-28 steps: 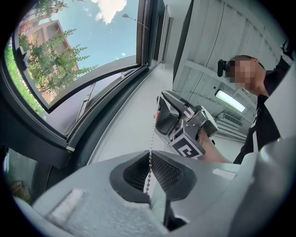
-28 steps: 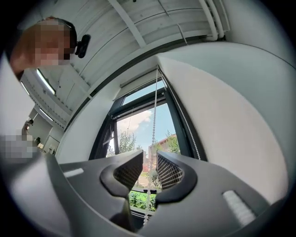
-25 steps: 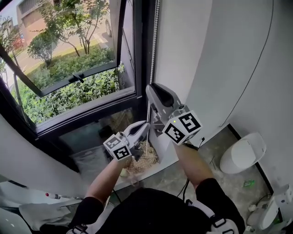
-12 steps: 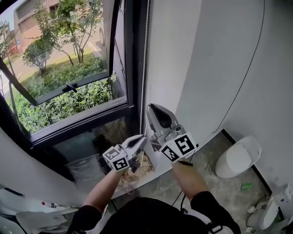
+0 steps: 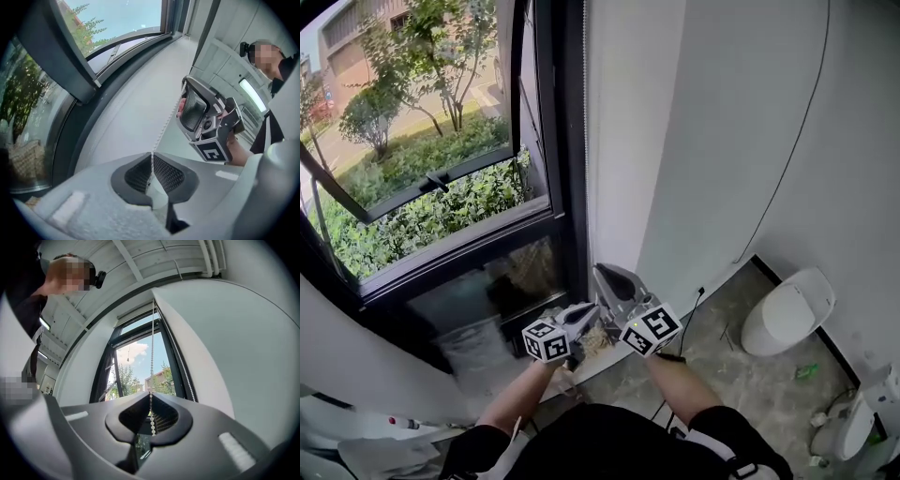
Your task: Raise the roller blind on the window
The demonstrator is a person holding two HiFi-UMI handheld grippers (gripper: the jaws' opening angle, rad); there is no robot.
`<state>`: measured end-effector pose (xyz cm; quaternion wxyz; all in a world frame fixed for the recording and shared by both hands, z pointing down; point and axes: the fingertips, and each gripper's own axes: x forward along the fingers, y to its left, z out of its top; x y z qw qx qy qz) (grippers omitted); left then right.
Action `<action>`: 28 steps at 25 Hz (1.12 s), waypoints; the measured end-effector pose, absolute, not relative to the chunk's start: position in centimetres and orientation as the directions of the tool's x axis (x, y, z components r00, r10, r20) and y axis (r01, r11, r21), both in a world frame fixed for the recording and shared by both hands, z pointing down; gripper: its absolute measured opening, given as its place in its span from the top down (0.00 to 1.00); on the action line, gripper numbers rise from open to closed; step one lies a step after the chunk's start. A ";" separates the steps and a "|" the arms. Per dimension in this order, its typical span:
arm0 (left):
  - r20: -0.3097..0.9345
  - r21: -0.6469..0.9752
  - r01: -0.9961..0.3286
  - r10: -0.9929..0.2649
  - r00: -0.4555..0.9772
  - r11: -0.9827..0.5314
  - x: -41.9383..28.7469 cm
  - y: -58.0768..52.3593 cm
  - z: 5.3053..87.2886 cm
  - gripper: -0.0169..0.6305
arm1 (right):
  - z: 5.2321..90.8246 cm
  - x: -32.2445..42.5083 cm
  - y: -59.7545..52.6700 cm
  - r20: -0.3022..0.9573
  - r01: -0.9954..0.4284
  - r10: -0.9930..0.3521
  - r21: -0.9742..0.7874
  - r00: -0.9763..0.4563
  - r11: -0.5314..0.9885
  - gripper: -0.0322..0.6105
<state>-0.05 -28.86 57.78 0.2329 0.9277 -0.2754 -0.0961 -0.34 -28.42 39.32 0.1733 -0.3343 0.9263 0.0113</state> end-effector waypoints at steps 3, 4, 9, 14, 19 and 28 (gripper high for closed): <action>-0.027 0.392 -0.507 -0.560 0.828 -0.768 0.1 -29.0 56.5 0.95 | 38.8 -0.6 -28.4 -0.320 -0.622 -0.609 -0.073 -0.726 0.780 0.93; -0.024 0.364 -0.516 -0.561 0.827 -0.776 0.2 -29.0 56.0 0.93 | 38.8 -0.5 -28.4 -0.321 -0.623 -0.610 -0.075 -0.724 0.779 0.93; -0.018 0.269 -0.540 -0.564 0.825 -0.798 0.1 -28.3 53.7 0.78 | 38.7 -0.2 -28.7 -0.320 -0.624 -0.618 -0.096 -0.718 0.775 0.92; -0.065 0.222 -0.555 -0.580 0.812 -0.802 -1.6 -27.2 50.9 0.75 | 38.6 0.0 -28.0 -0.314 -0.600 -0.593 -0.087 -0.741 0.795 0.90; -0.123 0.188 -0.579 -0.604 0.788 -0.793 -2.1 -27.1 47.6 0.75 | 38.0 0.1 -27.3 -0.319 -0.565 -0.561 -0.091 -0.764 0.820 0.85; -0.183 0.203 -0.645 -0.675 0.715 -0.737 -2.4 -26.1 45.5 0.75 | 37.7 2.5 -27.7 -0.315 -0.620 -0.614 -0.092 -0.724 0.779 0.78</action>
